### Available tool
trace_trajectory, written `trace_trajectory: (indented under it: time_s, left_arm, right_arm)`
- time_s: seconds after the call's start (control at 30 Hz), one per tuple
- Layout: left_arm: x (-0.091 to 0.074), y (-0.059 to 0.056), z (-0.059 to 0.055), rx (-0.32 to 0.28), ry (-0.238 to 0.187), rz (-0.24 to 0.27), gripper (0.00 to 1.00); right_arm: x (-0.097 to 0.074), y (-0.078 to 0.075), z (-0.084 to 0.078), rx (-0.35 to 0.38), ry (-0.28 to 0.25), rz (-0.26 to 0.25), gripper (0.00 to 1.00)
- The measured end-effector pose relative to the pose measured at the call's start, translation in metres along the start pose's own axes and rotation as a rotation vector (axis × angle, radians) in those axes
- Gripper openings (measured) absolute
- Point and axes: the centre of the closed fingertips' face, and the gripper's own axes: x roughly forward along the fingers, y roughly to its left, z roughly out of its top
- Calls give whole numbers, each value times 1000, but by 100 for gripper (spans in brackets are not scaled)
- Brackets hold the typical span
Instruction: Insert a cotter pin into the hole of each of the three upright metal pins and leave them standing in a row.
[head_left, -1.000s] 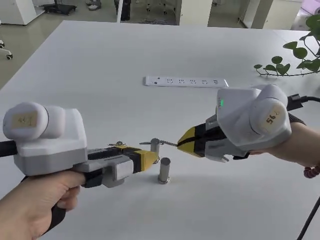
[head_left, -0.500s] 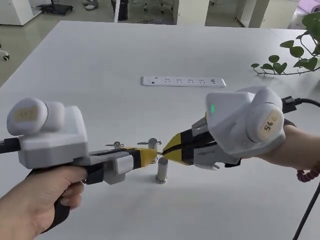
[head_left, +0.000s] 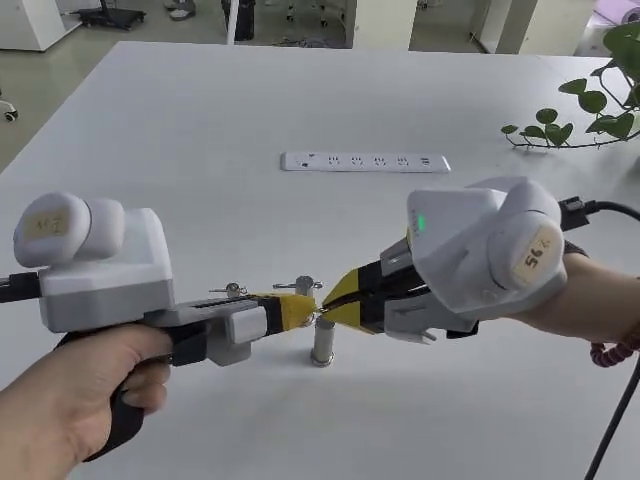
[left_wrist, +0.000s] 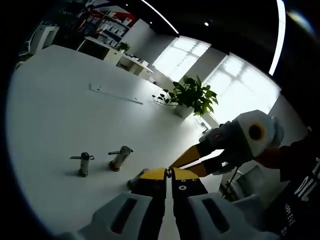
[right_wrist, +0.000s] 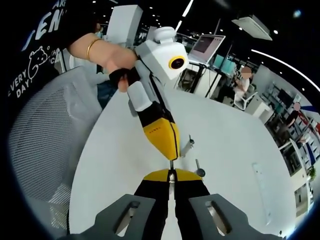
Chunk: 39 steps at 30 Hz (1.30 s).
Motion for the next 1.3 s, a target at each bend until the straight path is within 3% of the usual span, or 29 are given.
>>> trace_trajectory:
  time_s: [0.3, 0.43, 0.7, 0.8, 1.07, 1.3]
  left_arm:
    - [-2, -3, 2, 61, -16, -8, 0]
    - [-4, -4, 2, 90, -16, -10, 0]
    - [-8, -6, -3, 163, -3, -26, 0]
    - [-8, -5, -6, 188, 8, -26, 0]
    - [-9, -11, -13, 292, 31, -51, 0]
    - [-9, -15, -18, 306, 52, -87, 0]
  right_arm:
    - [-1, 1, 4, 85, -34, 7, 0]
    - [-1, 1, 4, 203, -61, 27, 0]
    - [-5, 7, 5, 365, -103, 85, 7]
    - [-6, 12, 7, 500, -125, 115, 12]
    - [-11, 18, 2, 619, -152, 159, 13]
    - [-15, 29, -6, 609, -144, 203, 11]
